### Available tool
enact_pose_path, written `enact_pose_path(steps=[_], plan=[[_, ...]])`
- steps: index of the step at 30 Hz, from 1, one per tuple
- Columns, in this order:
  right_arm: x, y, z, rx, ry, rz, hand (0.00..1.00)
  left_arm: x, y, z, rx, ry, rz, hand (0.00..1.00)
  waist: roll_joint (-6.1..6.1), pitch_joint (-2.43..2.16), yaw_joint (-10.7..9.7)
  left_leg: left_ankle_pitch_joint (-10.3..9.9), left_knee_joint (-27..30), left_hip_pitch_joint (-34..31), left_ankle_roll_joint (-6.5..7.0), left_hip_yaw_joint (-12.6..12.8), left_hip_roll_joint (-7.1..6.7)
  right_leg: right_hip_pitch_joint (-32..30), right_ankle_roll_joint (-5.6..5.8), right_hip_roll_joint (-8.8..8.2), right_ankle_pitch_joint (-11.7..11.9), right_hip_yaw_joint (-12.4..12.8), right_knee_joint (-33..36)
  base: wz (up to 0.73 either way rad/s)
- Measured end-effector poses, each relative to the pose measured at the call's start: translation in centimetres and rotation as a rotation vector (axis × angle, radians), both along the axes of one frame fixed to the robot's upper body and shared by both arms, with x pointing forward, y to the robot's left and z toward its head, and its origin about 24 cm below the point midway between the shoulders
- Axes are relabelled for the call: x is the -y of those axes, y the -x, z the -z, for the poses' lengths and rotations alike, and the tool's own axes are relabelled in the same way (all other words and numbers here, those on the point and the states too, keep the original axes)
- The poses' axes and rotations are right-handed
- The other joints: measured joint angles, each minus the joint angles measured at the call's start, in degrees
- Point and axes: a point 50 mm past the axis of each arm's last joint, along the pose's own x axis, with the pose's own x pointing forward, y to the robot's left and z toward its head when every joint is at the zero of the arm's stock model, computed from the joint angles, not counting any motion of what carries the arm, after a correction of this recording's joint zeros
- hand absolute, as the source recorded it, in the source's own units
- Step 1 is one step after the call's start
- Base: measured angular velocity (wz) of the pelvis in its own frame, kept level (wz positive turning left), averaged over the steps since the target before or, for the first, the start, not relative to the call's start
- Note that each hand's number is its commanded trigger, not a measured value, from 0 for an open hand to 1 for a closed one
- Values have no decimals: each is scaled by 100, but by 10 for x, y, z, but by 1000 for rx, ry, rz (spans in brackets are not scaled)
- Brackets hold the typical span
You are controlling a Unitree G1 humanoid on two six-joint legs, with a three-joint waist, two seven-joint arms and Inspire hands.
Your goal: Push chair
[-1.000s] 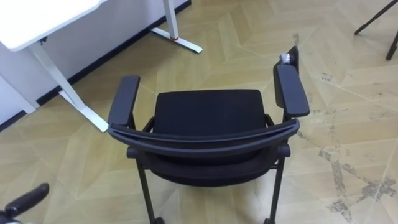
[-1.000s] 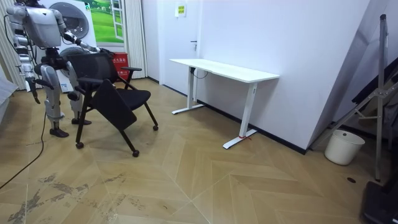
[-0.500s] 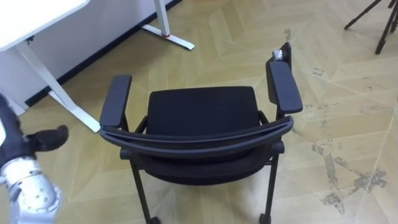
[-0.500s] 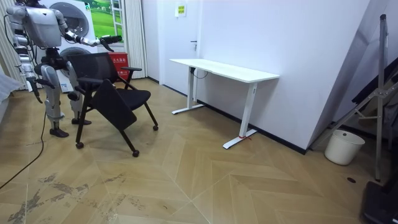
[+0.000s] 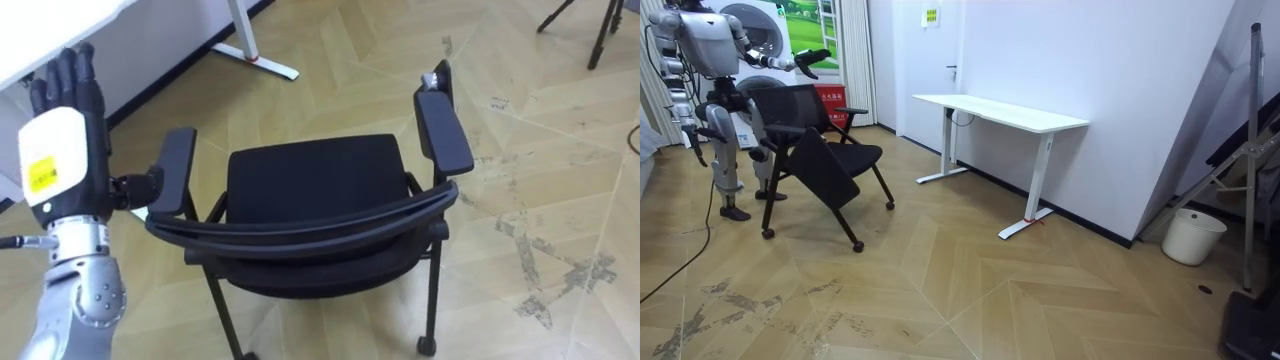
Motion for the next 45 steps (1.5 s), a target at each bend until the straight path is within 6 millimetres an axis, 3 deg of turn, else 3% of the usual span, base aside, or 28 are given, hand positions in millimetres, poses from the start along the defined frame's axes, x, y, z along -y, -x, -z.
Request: enact_pose_path(steps=[10, 13, 18, 21, 26, 29, 45], plan=[[4, -5, -2, 13, -17, -34, 0, 20, -4, 16, -239, -64, 178, 0, 110, -46, -100, 0, -7, 48, 0, 15, 10, 20, -4, 12, 3, 64, 20, -2], [9, -4, -3, 4, 1, -56, 0, 16, -5, 11, -308, -100, 204, 0, 151, -62, -134, 0, -2, 48, 0, 41, 14, 7, -8, 17, 5, 90, 17, -6], [19, -3, -6, 0, 26, -53, 0, 15, -7, -11, -372, -175, 272, 0, 189, -38, -154, 0, -1, 50, 0, 40, 8, 13, -6, 12, 6, 106, 8, 0], [25, -9, -9, 6, 50, -55, 0, 10, -7, -12, -466, -154, 284, 0, 318, -6, -238, 0, -1, 40, 0, 37, 9, 16, -3, 13, 8, 65, 15, 6], [25, -8, -9, -2, 55, -74, 0, 10, -6, -23, -558, -175, 323, 0, 401, -43, -219, 0, 3, -1, 0, 23, 11, 3, -6, 12, 6, 5, -6, 5], [26, -8, -9, -8, 58, -86, 0, 12, -6, -35, -569, -167, 356, 0, 373, -25, -171, 0, 8, -2, 0, 13, 11, -17, -6, 10, 6, 44, 2, -5], [26, 3, -7, -66, 71, -71, 0, 23, -5, -47, -823, -91, 499, 0, 363, -16, -259, 0, 11, -79, 0, -3, 7, -84, -6, -3, 7, 30, 18, 0]])
